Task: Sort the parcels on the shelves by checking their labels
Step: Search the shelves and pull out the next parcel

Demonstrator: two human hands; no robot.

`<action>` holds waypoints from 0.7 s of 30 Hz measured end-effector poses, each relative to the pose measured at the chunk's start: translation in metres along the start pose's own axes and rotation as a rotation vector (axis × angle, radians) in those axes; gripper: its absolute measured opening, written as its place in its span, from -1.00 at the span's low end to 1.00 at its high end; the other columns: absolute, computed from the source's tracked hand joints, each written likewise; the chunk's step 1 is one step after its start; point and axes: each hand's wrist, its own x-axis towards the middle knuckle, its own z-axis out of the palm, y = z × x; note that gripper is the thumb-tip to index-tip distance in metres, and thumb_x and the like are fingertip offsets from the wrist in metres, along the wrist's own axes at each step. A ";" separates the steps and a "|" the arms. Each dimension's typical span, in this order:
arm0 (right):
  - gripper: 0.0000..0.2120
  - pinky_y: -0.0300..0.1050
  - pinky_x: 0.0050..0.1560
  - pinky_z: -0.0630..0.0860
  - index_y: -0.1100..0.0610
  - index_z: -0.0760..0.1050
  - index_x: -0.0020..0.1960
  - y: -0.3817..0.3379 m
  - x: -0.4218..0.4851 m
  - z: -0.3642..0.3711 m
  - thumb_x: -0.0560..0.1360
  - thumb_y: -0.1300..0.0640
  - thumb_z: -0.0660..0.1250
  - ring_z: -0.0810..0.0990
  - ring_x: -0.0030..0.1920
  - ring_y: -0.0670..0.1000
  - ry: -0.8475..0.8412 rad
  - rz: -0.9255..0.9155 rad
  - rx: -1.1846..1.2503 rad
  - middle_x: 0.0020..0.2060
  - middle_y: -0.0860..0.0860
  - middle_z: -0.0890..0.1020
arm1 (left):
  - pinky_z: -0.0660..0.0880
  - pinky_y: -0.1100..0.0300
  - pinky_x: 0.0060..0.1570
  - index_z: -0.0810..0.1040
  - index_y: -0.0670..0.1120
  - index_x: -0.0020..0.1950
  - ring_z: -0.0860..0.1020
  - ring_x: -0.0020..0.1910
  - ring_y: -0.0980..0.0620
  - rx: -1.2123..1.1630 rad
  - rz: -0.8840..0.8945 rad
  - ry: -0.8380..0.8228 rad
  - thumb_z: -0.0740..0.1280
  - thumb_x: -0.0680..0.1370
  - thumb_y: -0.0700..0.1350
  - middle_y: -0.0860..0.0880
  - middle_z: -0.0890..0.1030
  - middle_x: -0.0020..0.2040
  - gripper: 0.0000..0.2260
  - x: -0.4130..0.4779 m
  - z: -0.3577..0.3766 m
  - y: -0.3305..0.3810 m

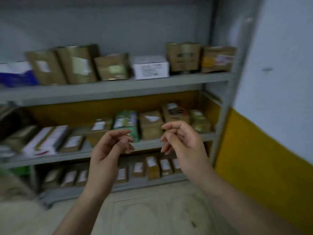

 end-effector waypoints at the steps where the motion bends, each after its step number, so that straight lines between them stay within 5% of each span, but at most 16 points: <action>1: -0.80 -0.12 -0.26 0.56 0.07 0.54 0.04 0.005 0.013 0.023 0.64 0.33 0.23 0.61 -0.29 0.08 -0.046 -0.007 0.040 -0.22 0.05 0.64 | 0.56 0.24 -0.13 0.60 -0.21 0.10 0.59 -0.21 -0.02 0.022 0.015 0.056 0.25 0.62 -0.36 -0.06 0.66 -0.19 -0.83 0.006 -0.021 0.002; 9: -0.85 -0.12 -0.27 0.57 0.17 0.54 0.05 0.041 0.102 0.163 0.64 0.34 0.23 0.60 -0.31 0.08 -0.312 0.017 0.227 -0.23 0.09 0.63 | 0.55 0.16 -0.10 0.61 -0.21 0.09 0.59 -0.17 -0.08 0.126 0.038 0.377 0.29 0.62 -0.32 -0.15 0.65 -0.17 -0.87 0.054 -0.141 0.003; 18: -0.85 -0.18 -0.26 0.56 0.11 0.57 0.04 0.096 0.245 0.271 0.63 0.30 0.27 0.63 -0.26 0.08 -0.521 0.039 0.253 -0.14 0.22 0.64 | 0.57 -0.13 0.02 0.63 -0.13 0.10 0.63 -0.12 -0.12 0.271 0.047 0.509 0.30 0.61 -0.27 -0.16 0.67 -0.07 -0.85 0.186 -0.225 -0.024; 21: -0.84 -0.14 -0.20 0.60 0.05 0.57 0.03 0.118 0.302 0.314 0.63 0.28 0.28 0.67 -0.20 0.07 -0.560 0.041 0.226 -0.14 0.12 0.67 | 0.57 -0.19 0.03 0.64 -0.09 0.11 0.65 -0.05 -0.17 0.306 0.026 0.543 0.31 0.62 -0.24 -0.13 0.68 -0.03 -0.85 0.235 -0.259 -0.035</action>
